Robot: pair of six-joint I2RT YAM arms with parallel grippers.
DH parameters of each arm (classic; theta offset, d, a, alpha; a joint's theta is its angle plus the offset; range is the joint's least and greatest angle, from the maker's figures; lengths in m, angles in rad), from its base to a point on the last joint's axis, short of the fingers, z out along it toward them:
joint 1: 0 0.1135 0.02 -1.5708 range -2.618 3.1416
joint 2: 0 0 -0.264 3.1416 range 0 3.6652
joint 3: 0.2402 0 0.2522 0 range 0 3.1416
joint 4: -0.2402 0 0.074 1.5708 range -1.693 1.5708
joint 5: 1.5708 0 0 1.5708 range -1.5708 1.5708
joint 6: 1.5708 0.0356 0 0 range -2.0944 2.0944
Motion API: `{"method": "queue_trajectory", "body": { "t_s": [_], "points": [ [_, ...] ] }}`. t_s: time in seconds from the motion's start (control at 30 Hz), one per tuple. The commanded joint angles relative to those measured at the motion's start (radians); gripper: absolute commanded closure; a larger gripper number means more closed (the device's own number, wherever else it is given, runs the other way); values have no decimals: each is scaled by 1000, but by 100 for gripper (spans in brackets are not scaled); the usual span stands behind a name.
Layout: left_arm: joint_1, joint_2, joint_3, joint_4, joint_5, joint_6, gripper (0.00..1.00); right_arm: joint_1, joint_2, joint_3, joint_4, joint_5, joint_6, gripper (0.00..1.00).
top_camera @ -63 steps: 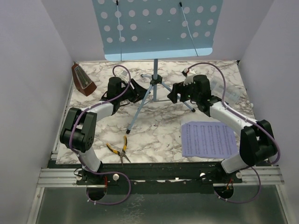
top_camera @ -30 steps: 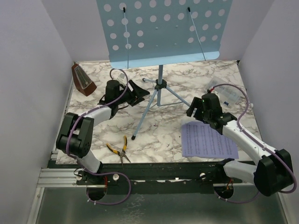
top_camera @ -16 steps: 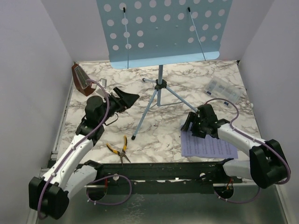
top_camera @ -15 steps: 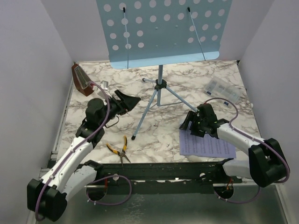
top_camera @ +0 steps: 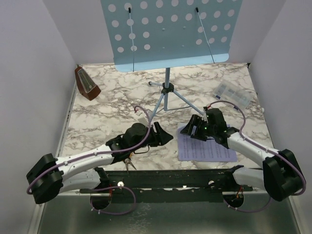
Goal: Set up the instrument practice props
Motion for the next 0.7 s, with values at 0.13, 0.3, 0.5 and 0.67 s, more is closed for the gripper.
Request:
{"method": "queue_trajectory", "body": {
  "t_s": [0.13, 0.3, 0.5, 0.67],
  "points": [
    [-37, 284, 80, 126, -188, -47, 53, -43, -128, -6, -290, 413, 71, 22],
    [-37, 445, 146, 153, -211, -79, 58, -63, -122, -29, -274, 415, 95, 29],
    [-16, 610, 243, 164, -122, -118, 49, -62, -90, -55, -215, 353, 86, 33],
    [21, 693, 297, 173, -31, -140, 36, -63, -82, -60, -198, 344, 62, 33]
  ]
}}
